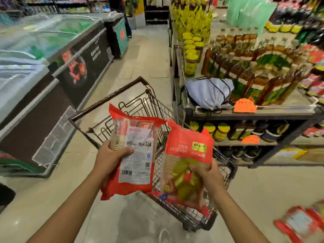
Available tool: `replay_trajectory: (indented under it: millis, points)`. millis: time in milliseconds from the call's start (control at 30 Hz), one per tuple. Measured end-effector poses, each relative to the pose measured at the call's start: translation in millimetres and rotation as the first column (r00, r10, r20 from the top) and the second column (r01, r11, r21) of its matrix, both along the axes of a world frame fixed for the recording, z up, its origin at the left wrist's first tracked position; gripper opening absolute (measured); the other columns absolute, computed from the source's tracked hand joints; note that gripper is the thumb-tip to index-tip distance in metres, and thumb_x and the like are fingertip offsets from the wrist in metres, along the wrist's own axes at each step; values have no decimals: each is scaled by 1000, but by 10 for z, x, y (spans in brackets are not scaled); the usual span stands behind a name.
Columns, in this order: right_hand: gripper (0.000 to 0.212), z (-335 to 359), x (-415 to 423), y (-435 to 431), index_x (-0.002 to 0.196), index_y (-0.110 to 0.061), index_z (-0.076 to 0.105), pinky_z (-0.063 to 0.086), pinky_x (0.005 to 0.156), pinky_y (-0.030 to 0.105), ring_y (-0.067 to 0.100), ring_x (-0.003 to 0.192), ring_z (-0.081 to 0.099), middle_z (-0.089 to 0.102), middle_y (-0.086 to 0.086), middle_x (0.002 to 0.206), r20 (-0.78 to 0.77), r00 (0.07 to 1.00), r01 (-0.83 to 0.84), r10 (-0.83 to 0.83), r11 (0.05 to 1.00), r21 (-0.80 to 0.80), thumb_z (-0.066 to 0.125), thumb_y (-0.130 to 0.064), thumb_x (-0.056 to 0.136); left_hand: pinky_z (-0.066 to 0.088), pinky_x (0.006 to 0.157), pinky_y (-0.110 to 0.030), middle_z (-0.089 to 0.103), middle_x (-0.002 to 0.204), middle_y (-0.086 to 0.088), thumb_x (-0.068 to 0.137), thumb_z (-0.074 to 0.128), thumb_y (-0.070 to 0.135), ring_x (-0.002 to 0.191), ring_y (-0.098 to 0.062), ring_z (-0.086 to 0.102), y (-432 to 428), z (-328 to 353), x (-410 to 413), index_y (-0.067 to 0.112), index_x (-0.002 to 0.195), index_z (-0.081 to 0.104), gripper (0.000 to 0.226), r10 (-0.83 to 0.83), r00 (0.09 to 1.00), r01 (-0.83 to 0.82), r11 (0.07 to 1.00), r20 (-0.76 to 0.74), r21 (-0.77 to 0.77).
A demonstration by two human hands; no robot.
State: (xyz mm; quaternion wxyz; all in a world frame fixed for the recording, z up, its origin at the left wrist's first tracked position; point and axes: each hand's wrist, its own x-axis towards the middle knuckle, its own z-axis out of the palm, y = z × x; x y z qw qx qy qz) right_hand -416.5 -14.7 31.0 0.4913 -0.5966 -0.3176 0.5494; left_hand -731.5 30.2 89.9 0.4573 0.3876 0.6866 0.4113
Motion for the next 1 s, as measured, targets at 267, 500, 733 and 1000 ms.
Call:
replay_trajectory:
  millis: [267, 500, 733, 1000]
  points:
    - [82, -1176, -45, 859, 126, -27, 52, 60, 85, 50, 27, 96, 73, 73, 6, 111, 5, 972, 228, -233, 945, -235, 93, -34, 55, 64, 63, -37, 79, 95, -7, 66, 93, 22, 71, -20, 78, 1696, -951, 349, 15, 108, 61, 54, -308, 949, 290, 937, -67, -194]
    - [60, -2205, -216, 1252, 120, -18, 52, 51, 53, 13, 9, 81, 66, 71, 7, 105, 98, 918, 390, -385, 825, -409, 83, 3, 73, 62, 83, -50, 79, 95, -7, 52, 93, 35, 83, -26, 76, 2451, -2252, 588, 20, 92, 73, 47, -503, 855, 421, 814, -126, -400]
    - [50, -3498, -260, 1522, 100, -19, 51, 53, 57, 11, 7, 76, 63, 66, -6, 87, 222, 880, 468, -419, 693, -549, 89, -6, 70, 63, 74, -40, 79, 92, -9, 47, 94, 54, 80, -26, 76, 3036, -4008, 631, 11, 98, 75, 69, -600, 787, 480, 742, -145, -467]
    - [68, -4234, -182, 1770, 123, -16, 58, 53, 83, 33, 23, 97, 69, 73, 3, 108, 337, 883, 470, -327, 638, -610, 89, -35, 65, 55, 76, -43, 75, 99, -11, 71, 85, 42, 89, -35, 72, 3217, -4753, 802, 11, 113, 64, 56, -680, 679, 534, 717, -278, -448]
